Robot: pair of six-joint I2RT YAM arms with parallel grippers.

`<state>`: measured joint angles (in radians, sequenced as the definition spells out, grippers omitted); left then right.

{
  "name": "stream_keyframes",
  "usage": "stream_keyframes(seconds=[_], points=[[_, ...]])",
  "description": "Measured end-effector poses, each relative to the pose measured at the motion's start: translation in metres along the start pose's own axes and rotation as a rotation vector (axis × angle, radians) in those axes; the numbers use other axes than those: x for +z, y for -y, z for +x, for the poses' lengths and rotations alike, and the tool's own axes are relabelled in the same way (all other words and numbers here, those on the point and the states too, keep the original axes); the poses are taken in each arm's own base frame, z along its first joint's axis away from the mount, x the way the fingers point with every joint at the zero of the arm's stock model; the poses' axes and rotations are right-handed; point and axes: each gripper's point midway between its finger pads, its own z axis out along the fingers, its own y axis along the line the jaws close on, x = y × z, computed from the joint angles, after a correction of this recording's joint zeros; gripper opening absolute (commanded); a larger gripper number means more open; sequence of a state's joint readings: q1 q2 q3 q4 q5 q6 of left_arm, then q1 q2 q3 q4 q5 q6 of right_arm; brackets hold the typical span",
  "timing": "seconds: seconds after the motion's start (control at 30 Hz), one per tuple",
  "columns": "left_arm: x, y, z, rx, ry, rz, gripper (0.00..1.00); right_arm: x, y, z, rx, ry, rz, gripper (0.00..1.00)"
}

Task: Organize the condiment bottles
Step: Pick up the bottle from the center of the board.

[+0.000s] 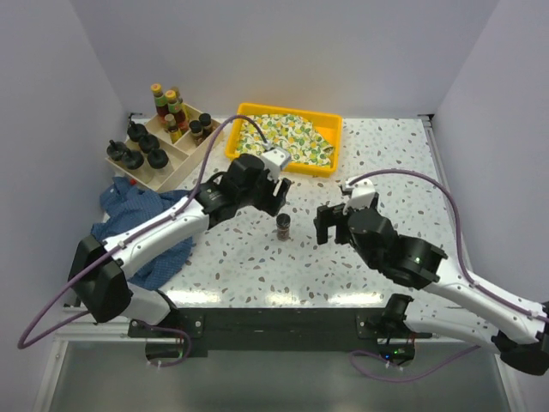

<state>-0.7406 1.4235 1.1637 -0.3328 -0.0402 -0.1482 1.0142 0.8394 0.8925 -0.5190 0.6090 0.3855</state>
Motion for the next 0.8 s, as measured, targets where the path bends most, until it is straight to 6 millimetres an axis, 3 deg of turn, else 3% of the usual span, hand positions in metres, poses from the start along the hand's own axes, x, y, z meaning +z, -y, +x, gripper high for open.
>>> stream_keyframes(seconds=[0.07, 0.23, 0.5, 0.8], points=[[0.002, 0.019, 0.012, 0.028, -0.042, 0.035, 0.60, -0.010, 0.012, 0.000, 0.010, 0.024, 0.015, 0.99], [0.012, 0.039, 0.044, 0.061, -0.163, 0.053, 0.59, -0.029, 0.037, 0.000, 0.044, 0.089, 0.047, 0.99], [0.030, 0.047, 0.069, 0.095, -0.260, 0.036, 0.66, -0.032, 0.050, 0.007, 0.045, 0.102, 0.082, 0.99], [0.043, 0.043, 0.083, 0.107, -0.309, 0.007, 0.63, -0.033, 0.052, 0.006, 0.047, 0.108, 0.097, 0.99]])
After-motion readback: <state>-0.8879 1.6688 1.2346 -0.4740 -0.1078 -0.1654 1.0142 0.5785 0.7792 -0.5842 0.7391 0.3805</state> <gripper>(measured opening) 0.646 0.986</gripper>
